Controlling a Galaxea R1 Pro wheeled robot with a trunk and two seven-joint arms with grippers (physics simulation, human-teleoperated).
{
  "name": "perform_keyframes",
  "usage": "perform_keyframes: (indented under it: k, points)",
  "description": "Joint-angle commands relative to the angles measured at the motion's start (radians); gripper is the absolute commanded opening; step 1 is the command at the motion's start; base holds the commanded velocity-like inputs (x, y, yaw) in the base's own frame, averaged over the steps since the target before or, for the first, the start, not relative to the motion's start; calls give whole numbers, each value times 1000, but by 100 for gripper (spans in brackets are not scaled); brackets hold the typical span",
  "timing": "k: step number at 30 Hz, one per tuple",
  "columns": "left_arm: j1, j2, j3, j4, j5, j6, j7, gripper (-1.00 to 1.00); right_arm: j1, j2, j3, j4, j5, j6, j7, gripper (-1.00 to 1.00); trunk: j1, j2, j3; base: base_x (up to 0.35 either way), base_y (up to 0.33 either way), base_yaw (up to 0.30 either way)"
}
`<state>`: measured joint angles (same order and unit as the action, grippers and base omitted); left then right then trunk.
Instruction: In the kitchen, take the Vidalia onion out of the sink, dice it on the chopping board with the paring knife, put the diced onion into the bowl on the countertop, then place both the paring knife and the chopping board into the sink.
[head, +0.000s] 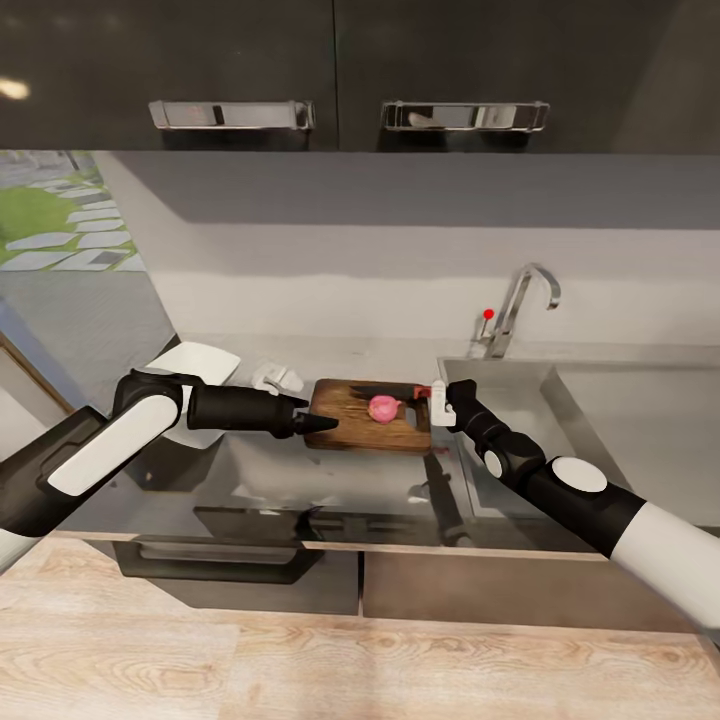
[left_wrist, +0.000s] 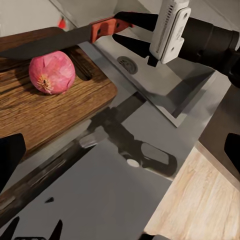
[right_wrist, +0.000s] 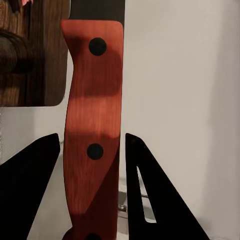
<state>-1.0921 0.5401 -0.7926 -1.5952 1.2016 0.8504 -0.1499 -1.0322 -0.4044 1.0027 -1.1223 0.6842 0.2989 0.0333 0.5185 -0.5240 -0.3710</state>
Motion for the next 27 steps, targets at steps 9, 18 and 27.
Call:
perform_keyframes:
  k: [9, 18, 27]
  points:
    - [-2, 13, 3, 0, -4, 1, -4, 100, -2, -1, 4, -2, 11, 8, 4, -100, 35, -65, -30, 0, 0, 0]
    - [-2, 20, 4, 1, -4, 0, -4, 100, -2, -1, 4, -1, 11, 8, 4, -100, 43, -79, -36, 0, 0, 0]
    - [-2, 20, 4, 1, -4, -1, -4, 100, -2, -2, 3, -1, 11, 8, 4, -100, 43, -79, -36, 0, 0, 0]
